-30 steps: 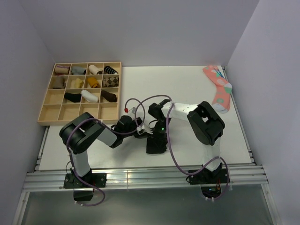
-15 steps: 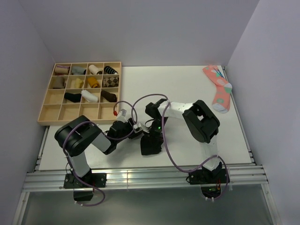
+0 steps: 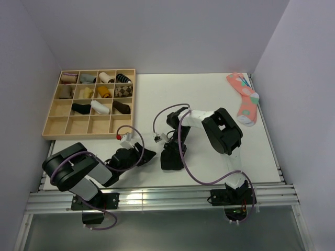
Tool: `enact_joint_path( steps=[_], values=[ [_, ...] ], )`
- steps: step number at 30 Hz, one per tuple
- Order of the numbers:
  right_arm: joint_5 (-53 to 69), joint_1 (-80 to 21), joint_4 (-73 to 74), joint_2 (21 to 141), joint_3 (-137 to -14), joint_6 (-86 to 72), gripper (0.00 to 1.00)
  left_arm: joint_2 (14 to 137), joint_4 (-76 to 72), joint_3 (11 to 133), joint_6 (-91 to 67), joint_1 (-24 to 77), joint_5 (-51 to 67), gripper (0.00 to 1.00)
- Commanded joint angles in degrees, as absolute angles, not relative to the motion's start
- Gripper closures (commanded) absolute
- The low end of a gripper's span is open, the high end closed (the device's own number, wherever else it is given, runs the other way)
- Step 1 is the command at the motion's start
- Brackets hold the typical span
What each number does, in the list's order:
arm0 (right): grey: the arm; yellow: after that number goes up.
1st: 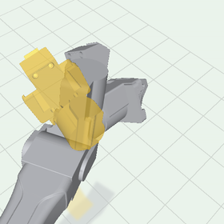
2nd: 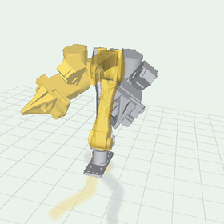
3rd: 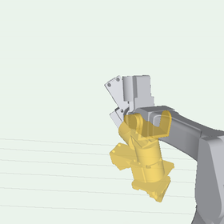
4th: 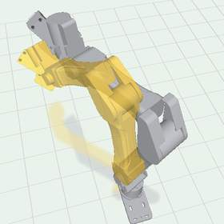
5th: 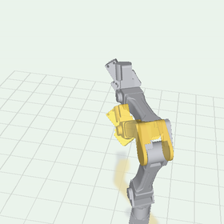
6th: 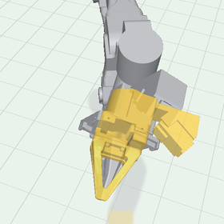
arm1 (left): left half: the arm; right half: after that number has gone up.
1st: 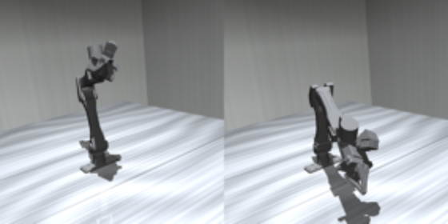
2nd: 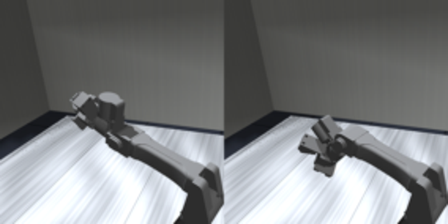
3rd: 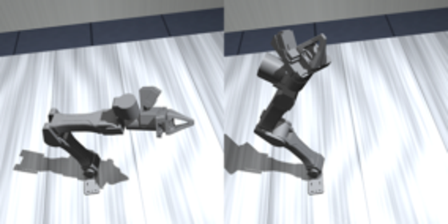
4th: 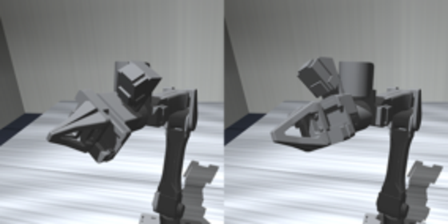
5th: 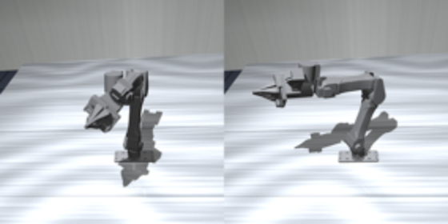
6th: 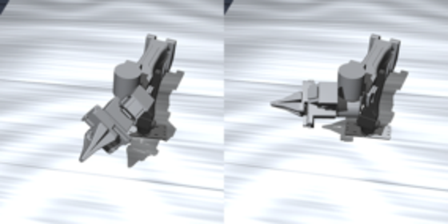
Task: Roll the socks
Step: Roll the sock at the center of the board.
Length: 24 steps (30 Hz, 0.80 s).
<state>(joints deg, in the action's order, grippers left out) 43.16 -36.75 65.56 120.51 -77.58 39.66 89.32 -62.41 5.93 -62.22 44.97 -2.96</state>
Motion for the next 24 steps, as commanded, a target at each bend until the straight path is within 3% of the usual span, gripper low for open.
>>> enact_joint_path(
  steps=[1, 8, 12, 24],
  values=[
    [27.77, -36.83, 59.32, 123.22, -77.43, 40.78, 0.82, 87.11, -61.52, 2.46, -58.10, 47.01, -6.41, 0.50],
    [26.81, -36.83, 60.90, 123.48, -78.75, 40.69, 0.81, 76.91, -55.83, 5.35, -46.52, 59.66, -9.75, 0.48],
    [26.46, -36.83, 62.05, 124.54, -79.89, 40.87, 0.81, 73.83, -48.18, 9.48, -41.93, 61.87, -10.20, 0.47],
    [26.45, -36.91, 64.25, 126.39, -82.35, 41.13, 0.81, 79.71, -41.92, 17.84, -34.45, 64.60, -11.17, 0.44]
  ],
)
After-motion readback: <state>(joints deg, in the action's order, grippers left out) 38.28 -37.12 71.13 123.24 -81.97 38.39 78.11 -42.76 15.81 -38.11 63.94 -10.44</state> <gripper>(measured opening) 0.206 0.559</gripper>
